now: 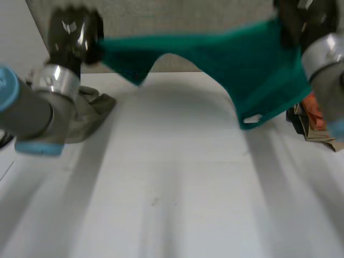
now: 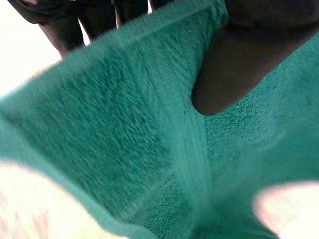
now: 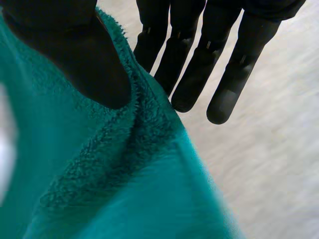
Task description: Fold the laundry.
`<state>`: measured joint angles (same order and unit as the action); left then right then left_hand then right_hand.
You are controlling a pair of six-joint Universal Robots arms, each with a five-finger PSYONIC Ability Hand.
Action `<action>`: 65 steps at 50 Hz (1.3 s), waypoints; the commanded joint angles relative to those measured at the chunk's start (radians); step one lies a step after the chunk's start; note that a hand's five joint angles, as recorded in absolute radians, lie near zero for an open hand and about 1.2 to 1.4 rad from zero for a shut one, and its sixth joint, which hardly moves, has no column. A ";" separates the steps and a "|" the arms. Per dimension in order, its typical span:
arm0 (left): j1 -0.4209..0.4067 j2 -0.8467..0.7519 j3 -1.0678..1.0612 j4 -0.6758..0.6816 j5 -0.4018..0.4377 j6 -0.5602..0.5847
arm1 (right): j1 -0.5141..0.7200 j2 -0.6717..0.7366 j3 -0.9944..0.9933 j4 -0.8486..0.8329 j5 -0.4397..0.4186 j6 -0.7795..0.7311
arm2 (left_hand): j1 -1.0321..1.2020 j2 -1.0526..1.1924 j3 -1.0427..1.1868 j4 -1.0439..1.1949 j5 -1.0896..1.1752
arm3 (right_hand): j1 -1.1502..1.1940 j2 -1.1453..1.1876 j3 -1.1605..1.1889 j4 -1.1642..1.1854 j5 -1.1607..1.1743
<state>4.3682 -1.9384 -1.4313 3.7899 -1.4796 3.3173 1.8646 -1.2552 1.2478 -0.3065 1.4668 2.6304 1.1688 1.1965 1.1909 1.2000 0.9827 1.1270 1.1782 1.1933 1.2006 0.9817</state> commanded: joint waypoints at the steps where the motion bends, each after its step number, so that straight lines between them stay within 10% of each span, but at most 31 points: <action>1: -0.001 0.004 -0.282 -0.006 0.012 0.042 | -0.007 -0.015 0.343 0.013 -0.039 -0.013 | 0.227 0.200 0.205 0.196 0.239 | 0.269 0.218 0.203 0.196 0.240; 10: 0.001 -0.057 -0.459 -0.021 0.012 0.275 | -0.007 -0.013 0.588 0.012 -0.072 -0.023 | 0.064 0.036 0.042 0.033 0.075 | 0.269 0.218 0.203 0.196 0.240; 16: 0.034 -0.059 -0.463 -0.022 0.009 0.421 | -0.010 -0.018 0.601 0.012 -0.088 -0.010 | -0.461 -0.489 -0.484 -0.493 -0.450 | 0.269 0.218 0.203 0.196 0.240; 30: 0.103 -0.030 -0.526 -0.025 0.013 0.447 | -0.054 -0.016 0.598 0.012 -0.083 -0.003 | 0.227 0.200 0.205 0.196 0.239 | 0.230 0.178 0.163 0.156 0.200; 35: 0.094 0.044 -0.548 -0.027 0.015 0.436 | -0.077 -0.018 0.595 0.010 -0.066 0.057 | 0.227 0.200 0.205 0.196 0.239 | -0.952 -1.004 -1.019 -1.026 -0.982; 48: 0.100 0.108 -0.520 -0.030 0.021 0.400 | -0.232 -0.105 0.616 0.185 -0.075 0.434 | 0.227 0.200 0.205 0.196 0.239 | -0.945 -0.996 -1.011 -1.019 -0.974; 65: 0.105 0.108 -0.468 -0.030 0.022 0.353 | -0.232 0.037 0.647 0.129 -0.099 0.332 | 0.227 0.200 0.205 0.196 0.239 | -0.681 -0.732 -0.748 -0.755 -0.711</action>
<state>4.4719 -1.8283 -1.9150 3.7597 -1.4586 3.6785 1.6228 -1.3134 1.9075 -0.1070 1.3601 3.0309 1.1627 1.1959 1.1914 1.2001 0.9859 0.3189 0.3198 0.3265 0.3269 0.1643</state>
